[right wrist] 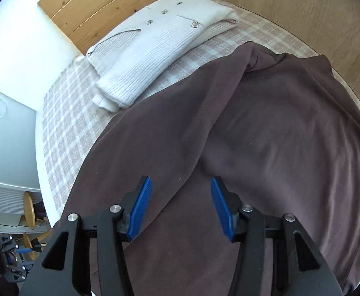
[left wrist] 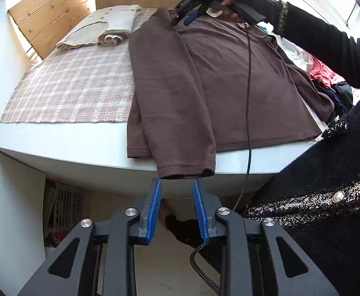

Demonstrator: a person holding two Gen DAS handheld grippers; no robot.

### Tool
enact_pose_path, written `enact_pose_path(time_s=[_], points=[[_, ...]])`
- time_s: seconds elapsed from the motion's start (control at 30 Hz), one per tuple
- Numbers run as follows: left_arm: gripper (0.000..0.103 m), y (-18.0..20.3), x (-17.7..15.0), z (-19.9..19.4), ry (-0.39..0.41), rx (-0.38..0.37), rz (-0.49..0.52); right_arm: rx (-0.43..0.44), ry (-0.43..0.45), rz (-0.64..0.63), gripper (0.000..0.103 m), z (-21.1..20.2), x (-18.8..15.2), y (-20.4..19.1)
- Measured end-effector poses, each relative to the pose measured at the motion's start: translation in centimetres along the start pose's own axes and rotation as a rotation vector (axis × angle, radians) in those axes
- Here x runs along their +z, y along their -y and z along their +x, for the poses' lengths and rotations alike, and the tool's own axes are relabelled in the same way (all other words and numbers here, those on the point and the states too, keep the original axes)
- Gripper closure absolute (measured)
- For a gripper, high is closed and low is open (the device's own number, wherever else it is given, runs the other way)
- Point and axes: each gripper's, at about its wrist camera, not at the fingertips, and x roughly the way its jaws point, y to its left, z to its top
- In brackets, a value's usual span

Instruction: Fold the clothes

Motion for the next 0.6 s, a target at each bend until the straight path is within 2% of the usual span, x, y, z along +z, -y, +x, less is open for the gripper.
enact_pose_path(time_s=[0.13, 0.23, 0.37, 0.4, 0.43, 0.47, 0.6], points=[[0.077, -2.6, 0.4, 1.2, 0.032, -0.009, -0.096, -0.005, -0.017, -0.004, 0.053, 1.3, -1.4, -0.7], [0.077, -3.1, 1.3, 4.0, -0.017, -0.048, -0.096, -0.003, 0.002, 0.056, 0.053, 2.2, -0.8, 0.7], [0.079, -2.5, 1.5, 5.8, -0.069, -0.079, -0.075, 0.037, 0.062, 0.137, 0.053, 1.8, 0.9, 3.3], [0.084, -2.4, 1.5, 6.0, -0.075, -0.085, -0.081, 0.043, 0.080, 0.159, 0.053, 1.6, 1.5, 4.0], [0.095, -2.4, 1.5, 6.0, -0.074, -0.092, -0.086, 0.050, 0.097, 0.181, 0.053, 1.4, 2.0, 4.7], [0.098, -2.5, 1.5, 5.9, -0.071, -0.101, -0.094, 0.063, 0.106, 0.197, 0.053, 1.4, 2.7, 5.4], [0.101, -2.6, 2.0, 5.1, -0.057, -0.118, -0.105, 0.137, 0.122, 0.236, 0.053, 1.8, 5.4, 7.3]])
